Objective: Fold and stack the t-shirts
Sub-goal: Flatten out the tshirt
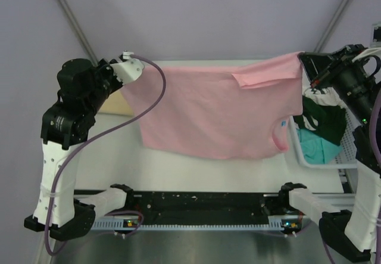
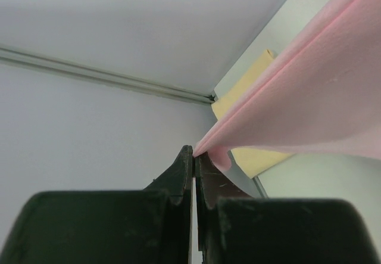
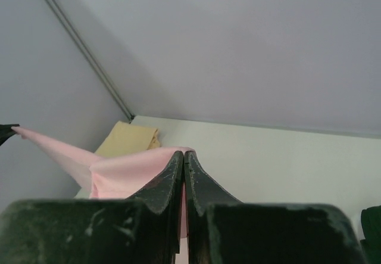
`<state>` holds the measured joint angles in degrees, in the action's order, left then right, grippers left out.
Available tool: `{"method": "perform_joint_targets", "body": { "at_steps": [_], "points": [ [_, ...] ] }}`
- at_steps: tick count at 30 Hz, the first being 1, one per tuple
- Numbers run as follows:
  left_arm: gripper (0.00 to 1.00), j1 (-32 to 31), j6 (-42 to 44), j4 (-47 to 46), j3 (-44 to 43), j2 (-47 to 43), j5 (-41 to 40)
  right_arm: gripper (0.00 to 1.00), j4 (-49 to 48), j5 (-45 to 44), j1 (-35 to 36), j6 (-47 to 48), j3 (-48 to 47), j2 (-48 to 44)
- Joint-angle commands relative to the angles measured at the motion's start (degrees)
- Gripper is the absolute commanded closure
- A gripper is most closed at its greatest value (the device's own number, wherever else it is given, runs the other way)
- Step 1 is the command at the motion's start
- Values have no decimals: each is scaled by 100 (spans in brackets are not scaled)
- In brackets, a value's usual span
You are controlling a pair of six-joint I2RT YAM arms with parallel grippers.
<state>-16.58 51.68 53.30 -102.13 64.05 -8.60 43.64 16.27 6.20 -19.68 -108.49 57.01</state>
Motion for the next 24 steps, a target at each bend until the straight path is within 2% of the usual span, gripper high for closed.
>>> {"method": "perform_joint_targets", "body": {
  "at_steps": [1,7,12,15,17,20,22,24],
  "points": [
    [100,41,79,-460,78,361,-230,100,-329,-133,-66,-71,-217,739],
    [100,119,184,-1338,-17,1406,-774,100,-759,-186,-66,-255,-804,2153],
    [100,374,-52,-1945,-1018,2495,-1002,100,-962,-247,-57,-387,-2042,3507],
    [100,436,113,-2690,-1353,2884,-1380,100,-971,-449,-57,-440,-2912,4185],
    [100,462,175,-3078,-1493,3016,-1443,100,-980,-642,-75,-423,-3370,4396],
    [100,480,158,-2975,-2072,3245,-1408,100,-1059,-818,-180,-440,-3679,4424],
    [100,489,132,-2869,-2329,3298,-1390,100,-1077,-845,-242,-370,-3662,4301],
    [100,480,132,-2834,-2164,3158,-1302,100,-1077,-941,-259,-177,-3339,4030]
  ]
}}
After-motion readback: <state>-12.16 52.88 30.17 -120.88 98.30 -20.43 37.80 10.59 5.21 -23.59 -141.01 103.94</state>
